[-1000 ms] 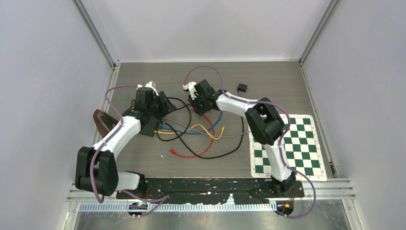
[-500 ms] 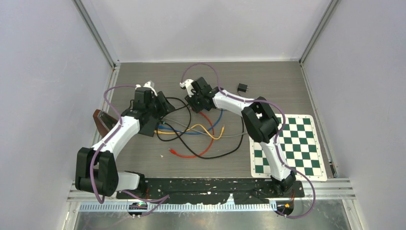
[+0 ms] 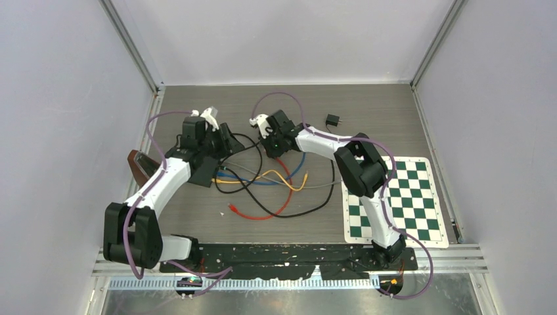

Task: Insert the plug into the switch port
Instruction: Pick up the connector from the center of the board.

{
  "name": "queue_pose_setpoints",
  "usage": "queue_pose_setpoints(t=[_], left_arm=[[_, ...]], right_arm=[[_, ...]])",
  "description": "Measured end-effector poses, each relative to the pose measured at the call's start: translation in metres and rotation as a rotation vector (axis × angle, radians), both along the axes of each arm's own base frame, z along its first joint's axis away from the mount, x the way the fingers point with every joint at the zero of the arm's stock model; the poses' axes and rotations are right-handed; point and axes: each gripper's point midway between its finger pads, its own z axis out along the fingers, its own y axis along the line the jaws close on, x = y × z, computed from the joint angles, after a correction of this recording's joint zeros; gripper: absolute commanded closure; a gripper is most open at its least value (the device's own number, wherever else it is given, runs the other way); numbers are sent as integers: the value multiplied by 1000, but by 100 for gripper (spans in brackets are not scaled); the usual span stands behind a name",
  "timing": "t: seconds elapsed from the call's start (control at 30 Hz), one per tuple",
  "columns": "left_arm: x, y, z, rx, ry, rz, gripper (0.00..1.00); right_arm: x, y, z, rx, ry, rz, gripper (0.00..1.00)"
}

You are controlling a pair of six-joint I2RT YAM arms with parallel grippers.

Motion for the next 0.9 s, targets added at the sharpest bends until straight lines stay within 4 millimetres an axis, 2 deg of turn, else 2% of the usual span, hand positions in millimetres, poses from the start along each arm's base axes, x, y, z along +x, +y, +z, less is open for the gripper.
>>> queue_pose_setpoints(t=[0.1, 0.17, 0.37, 0.57, 0.67, 0.77, 0.9], left_arm=[[4, -16, 13, -23, -75, -131, 52], [8, -30, 26, -44, -174, -260, 52], [11, -68, 65, -127, -478, -596, 56], [12, -78, 82, -134, -616, -724, 55], [10, -80, 86, -126, -644, -755, 54], [6, -82, 91, -126, -679, -800, 54], [0, -85, 95, -129, -726, -865, 53]], right_arm=[[-13, -10, 6, 37, 46, 30, 90], [-18, -11, 19, 91, 71, 66, 90], [-4, -23, 75, 256, 60, 146, 92], [14, -41, 100, 313, 34, 143, 94], [15, -45, 111, 326, 23, 146, 94], [10, -47, 132, 355, -1, 182, 94], [-2, -45, 172, 407, -53, 280, 93]])
